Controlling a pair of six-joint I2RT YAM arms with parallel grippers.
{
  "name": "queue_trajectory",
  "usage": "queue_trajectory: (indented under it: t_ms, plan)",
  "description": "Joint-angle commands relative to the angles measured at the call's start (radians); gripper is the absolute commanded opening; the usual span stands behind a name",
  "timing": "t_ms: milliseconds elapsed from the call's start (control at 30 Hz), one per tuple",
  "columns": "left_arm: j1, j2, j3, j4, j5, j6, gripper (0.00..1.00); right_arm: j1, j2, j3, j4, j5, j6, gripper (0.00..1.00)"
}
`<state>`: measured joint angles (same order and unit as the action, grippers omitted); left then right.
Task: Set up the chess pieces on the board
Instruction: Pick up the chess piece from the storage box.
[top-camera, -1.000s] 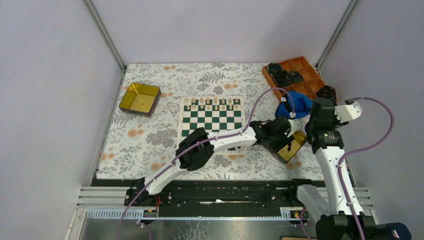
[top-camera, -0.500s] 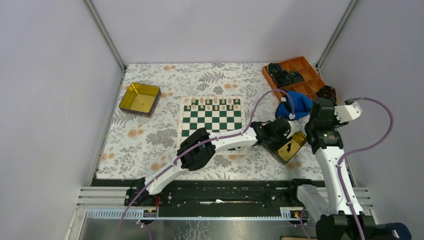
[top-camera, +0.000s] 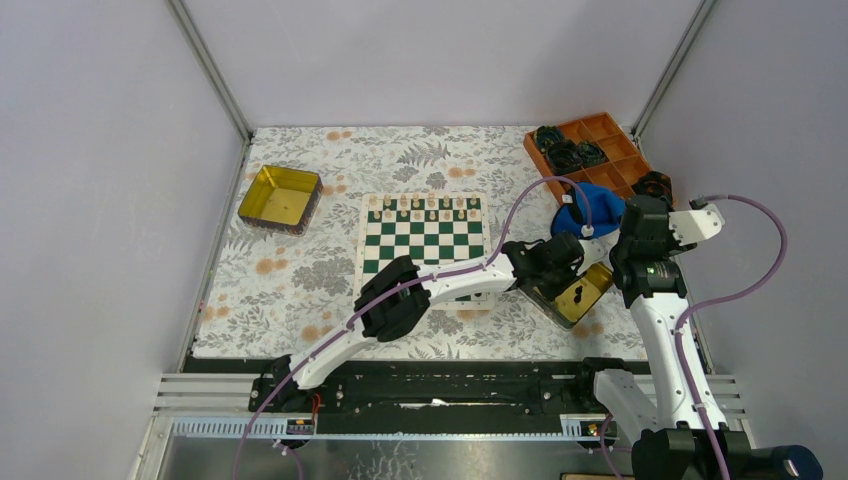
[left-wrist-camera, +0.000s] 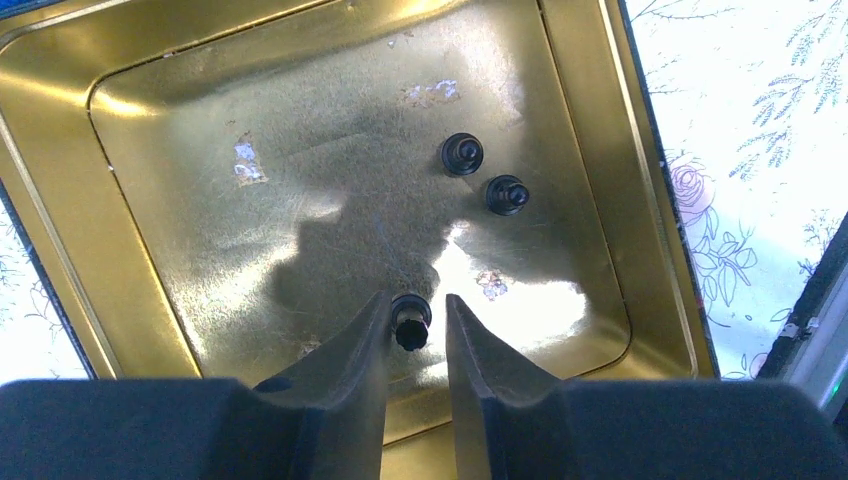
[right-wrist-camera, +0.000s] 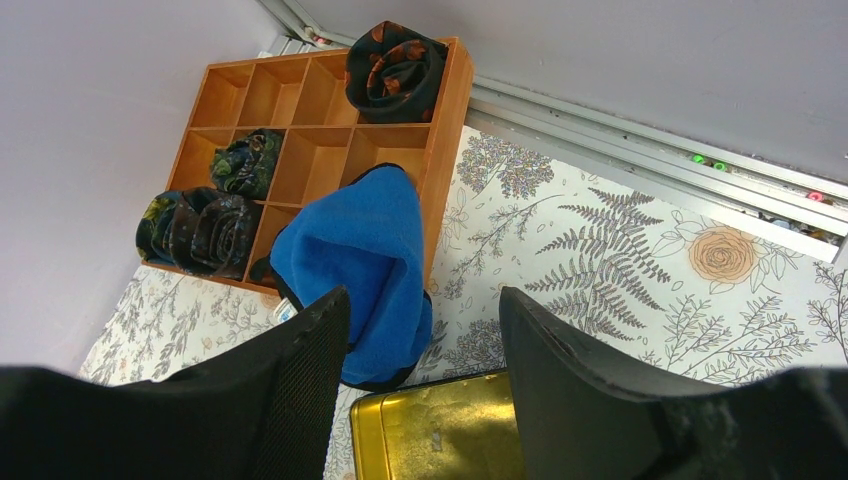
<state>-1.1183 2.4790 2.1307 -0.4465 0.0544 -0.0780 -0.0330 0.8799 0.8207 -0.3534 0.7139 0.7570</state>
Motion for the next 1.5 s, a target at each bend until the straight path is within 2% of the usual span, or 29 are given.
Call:
queue_trajectory:
  t_ms: [0, 500, 667, 1033, 1467]
  plan:
    - [0.005, 0.016, 0.027, 0.013, 0.017, -0.002, 0.32, -0.004, -0.002, 0.002, 0.039, 0.016, 0.014, 0.63]
    - [0.004, 0.016, 0.024, 0.01, 0.016, 0.0, 0.16, -0.004, -0.004, -0.002, 0.039, 0.015, 0.015, 0.62]
    - [0.005, 0.008, 0.022, 0.008, 0.003, 0.0, 0.0, -0.004, -0.005, 0.002, 0.036, 0.015, 0.015, 0.62]
    - [0.004, -0.034, -0.005, 0.01, -0.022, 0.003, 0.0, -0.004, -0.015, 0.009, 0.027, 0.018, 0.012, 0.62]
    - [0.004, -0.202, -0.086, 0.008, -0.127, -0.01, 0.0, -0.004, -0.018, 0.007, 0.037, -0.015, 0.028, 0.61]
